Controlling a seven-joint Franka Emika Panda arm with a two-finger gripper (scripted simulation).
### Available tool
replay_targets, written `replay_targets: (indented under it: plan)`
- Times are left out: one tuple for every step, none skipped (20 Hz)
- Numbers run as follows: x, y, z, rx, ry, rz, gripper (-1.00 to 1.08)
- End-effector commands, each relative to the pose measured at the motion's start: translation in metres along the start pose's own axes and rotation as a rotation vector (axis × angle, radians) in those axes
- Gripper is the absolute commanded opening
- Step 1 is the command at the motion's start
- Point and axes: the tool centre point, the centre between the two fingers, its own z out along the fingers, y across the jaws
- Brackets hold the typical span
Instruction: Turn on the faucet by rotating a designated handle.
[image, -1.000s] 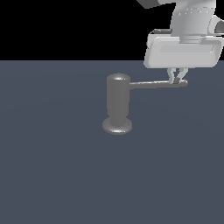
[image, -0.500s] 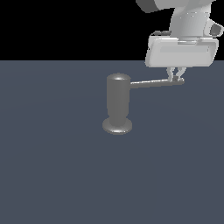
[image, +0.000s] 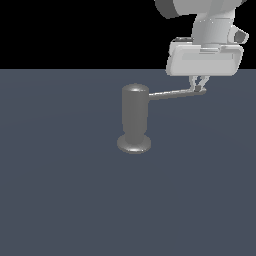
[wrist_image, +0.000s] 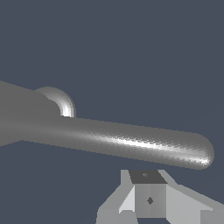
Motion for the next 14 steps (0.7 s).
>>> replay_targets:
  plan:
    - [-0.008,0.026,0.012,-0.005,-0.022,0.037,-1.00]
    - [-0.008,0.026,0.012,-0.005,-0.022,0.037,-1.00]
    - [0.005,0.003,-0.002,-0.001,0.003,-0.001,-1.00]
    - [0.008,0.002,-0.001,-0.001,0.003,0.000,-1.00]
    - [0.011,0.002,-0.001,-0.001,0.002,0.000,-1.00]
    - [0.014,0.002,-0.001,-0.001,0.002,0.001,-1.00]
    - [0.017,0.002,0.000,-0.001,0.001,0.002,-1.00]
    - [0.020,0.002,0.000,-0.001,0.001,0.003,-1.00]
    - [0.023,0.002,0.000,-0.002,0.000,0.003,-1.00]
    - [0.026,0.002,0.001,-0.002,0.000,0.004,-1.00]
    - [0.029,0.002,0.001,-0.002,-0.001,0.005,-1.00]
    - [0.032,0.002,0.001,-0.002,-0.001,0.005,-1.00]
    - [0.035,0.002,0.002,-0.002,-0.002,0.006,-1.00]
    - [0.038,0.002,0.002,-0.002,-0.002,0.007,-1.00]
